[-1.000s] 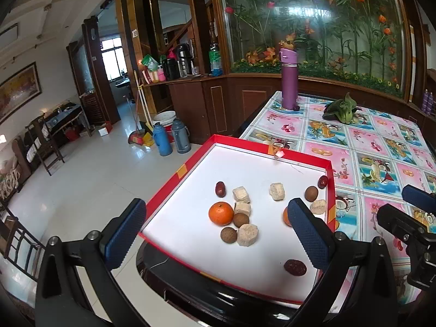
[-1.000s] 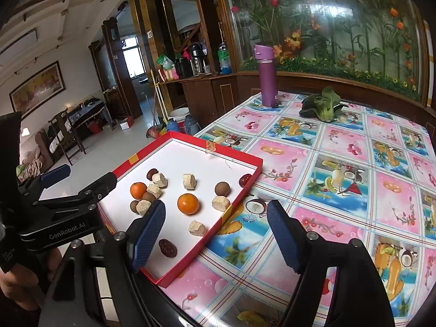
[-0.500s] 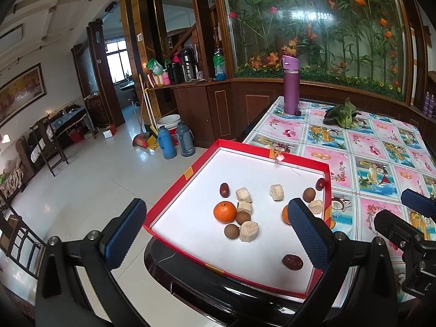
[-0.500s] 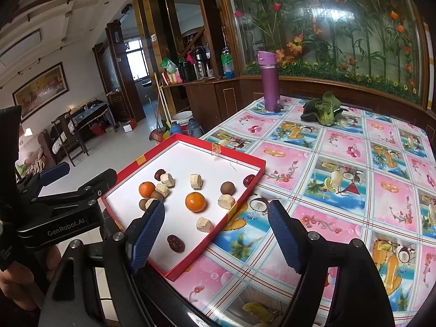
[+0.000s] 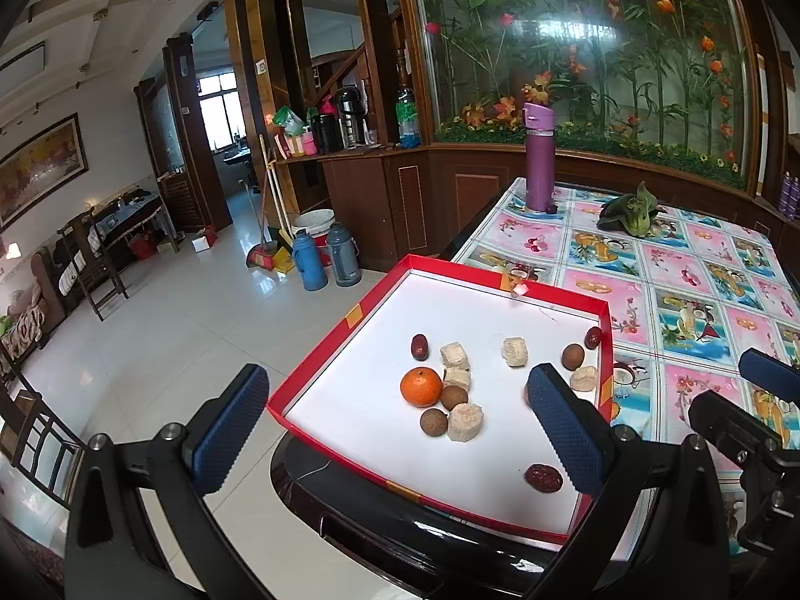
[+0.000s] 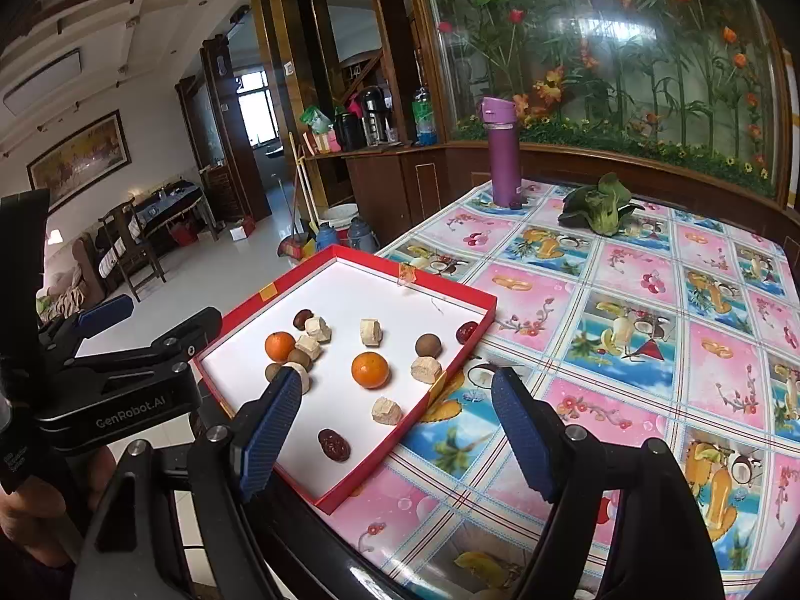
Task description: Organize fruits
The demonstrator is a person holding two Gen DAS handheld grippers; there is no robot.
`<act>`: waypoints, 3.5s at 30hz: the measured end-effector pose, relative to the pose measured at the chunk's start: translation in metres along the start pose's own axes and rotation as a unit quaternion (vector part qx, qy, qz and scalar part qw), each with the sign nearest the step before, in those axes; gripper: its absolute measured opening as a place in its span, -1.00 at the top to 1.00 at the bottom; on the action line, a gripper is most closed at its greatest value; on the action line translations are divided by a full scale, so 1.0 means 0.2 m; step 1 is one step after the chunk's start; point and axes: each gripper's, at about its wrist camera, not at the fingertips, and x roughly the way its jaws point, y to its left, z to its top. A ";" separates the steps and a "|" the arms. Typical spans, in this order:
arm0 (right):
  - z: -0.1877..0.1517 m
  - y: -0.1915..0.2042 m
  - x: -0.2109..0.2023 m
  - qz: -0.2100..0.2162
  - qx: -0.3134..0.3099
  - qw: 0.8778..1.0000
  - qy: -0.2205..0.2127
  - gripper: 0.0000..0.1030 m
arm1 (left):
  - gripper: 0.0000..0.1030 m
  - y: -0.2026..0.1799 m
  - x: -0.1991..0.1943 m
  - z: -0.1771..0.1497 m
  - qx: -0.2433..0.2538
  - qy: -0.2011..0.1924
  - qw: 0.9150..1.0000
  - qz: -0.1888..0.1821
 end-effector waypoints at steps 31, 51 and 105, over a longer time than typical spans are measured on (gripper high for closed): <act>-0.01 0.08 0.05 0.010 -0.006 1.000 0.012 -0.52 | -1.00 0.11 0.02 -0.05 -0.015 0.004 1.000 -0.001; -0.03 0.11 0.11 0.009 -0.002 1.000 0.020 -0.52 | -1.00 0.14 0.04 -0.06 -0.027 0.009 1.000 -0.003; -0.04 0.09 0.12 0.011 0.002 1.000 0.021 -0.52 | -1.00 0.08 0.09 -0.10 -0.025 0.032 0.998 -0.043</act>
